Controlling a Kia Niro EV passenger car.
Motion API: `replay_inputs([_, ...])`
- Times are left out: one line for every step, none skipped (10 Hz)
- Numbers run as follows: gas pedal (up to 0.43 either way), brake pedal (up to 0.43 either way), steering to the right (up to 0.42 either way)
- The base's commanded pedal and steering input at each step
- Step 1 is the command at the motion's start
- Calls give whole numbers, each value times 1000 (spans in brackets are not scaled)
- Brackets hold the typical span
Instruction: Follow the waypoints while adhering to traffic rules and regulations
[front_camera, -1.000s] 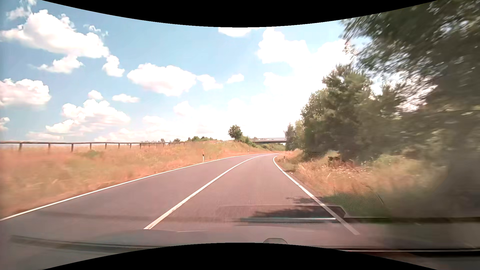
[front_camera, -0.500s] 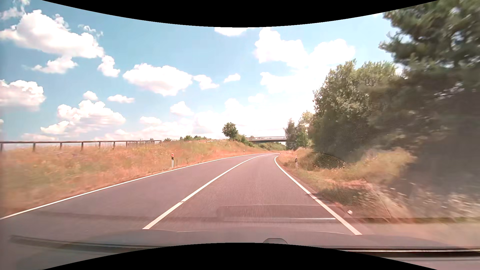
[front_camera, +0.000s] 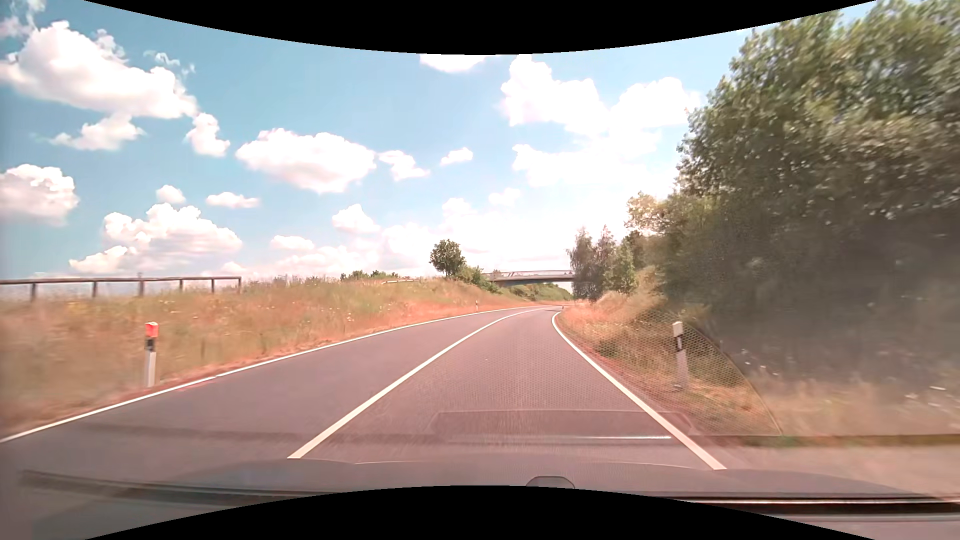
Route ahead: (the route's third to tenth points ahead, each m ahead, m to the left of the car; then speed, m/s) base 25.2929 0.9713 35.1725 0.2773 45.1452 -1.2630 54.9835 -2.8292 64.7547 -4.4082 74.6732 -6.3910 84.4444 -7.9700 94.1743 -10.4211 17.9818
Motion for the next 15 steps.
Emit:
replay_inputs([157,0,7])
replay_inputs([157,0,8])
replay_inputs([157,0,8])
replay_inputs([157,0,8])
replay_inputs([157,0,9])
replay_inputs([157,0,9])
replay_inputs([157,0,9])
replay_inputs([157,0,9])
replay_inputs([157,0,9])
replay_inputs([157,0,9])
replay_inputs([157,0,9])
replay_inputs([157,0,10])
replay_inputs([157,0,10])
replay_inputs([157,0,10])
replay_inputs([157,0,10])
